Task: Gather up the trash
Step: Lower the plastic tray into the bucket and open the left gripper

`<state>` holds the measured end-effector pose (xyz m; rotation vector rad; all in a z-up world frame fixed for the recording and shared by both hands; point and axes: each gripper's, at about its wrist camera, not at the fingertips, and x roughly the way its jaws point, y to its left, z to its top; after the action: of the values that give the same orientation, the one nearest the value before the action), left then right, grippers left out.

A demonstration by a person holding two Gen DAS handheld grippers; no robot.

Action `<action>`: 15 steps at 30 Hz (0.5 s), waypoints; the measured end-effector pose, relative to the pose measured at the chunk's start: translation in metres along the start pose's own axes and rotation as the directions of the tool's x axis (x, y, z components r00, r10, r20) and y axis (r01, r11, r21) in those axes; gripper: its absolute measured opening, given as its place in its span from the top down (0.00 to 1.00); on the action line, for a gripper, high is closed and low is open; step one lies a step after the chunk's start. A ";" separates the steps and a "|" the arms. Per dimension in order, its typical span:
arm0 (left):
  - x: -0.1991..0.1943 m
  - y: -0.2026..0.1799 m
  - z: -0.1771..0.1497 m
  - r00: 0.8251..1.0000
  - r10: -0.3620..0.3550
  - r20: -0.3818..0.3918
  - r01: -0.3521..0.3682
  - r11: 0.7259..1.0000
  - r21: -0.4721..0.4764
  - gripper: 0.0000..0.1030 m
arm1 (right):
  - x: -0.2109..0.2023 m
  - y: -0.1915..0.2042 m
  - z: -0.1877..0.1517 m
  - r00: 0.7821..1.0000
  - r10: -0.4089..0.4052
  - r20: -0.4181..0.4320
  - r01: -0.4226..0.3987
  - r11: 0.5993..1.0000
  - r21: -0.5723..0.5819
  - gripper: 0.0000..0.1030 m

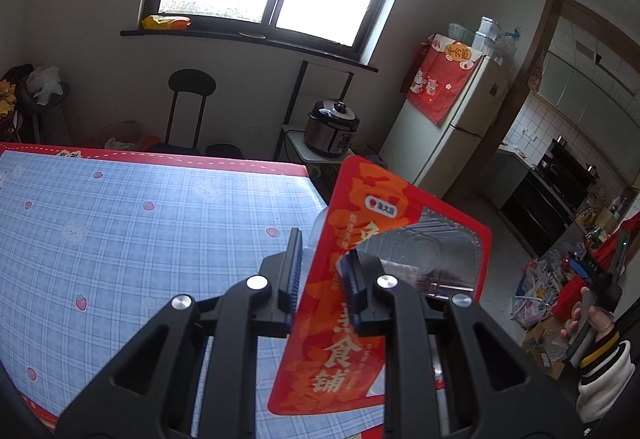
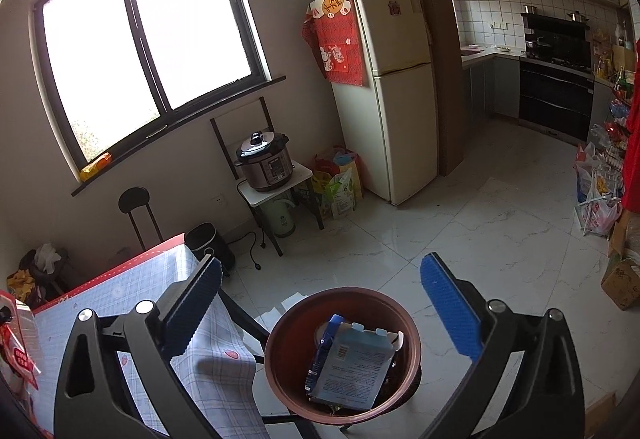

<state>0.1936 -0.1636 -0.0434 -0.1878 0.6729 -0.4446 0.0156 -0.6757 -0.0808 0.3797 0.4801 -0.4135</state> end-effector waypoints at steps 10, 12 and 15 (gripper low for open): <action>0.069 -0.101 0.009 0.988 -0.134 -0.082 0.146 0.973 0.177 0.78 | -0.048 -0.034 -0.025 0.995 -0.095 -0.017 0.096 0.995 0.036 0.05; 0.088 -0.125 0.006 0.983 -0.154 -0.103 0.173 0.963 0.209 0.78 | -0.058 -0.046 -0.030 0.993 -0.120 -0.020 0.121 0.991 0.048 0.05; 0.117 -0.161 -0.002 0.973 -0.187 -0.136 0.215 0.949 0.232 0.78 | -0.072 -0.067 -0.039 0.986 -0.163 -0.033 0.165 0.984 0.067 0.05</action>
<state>0.2192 -0.3602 -0.0602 0.0044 0.7053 -0.7352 -0.0874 -0.6943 -0.0925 0.4150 0.5265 -0.5869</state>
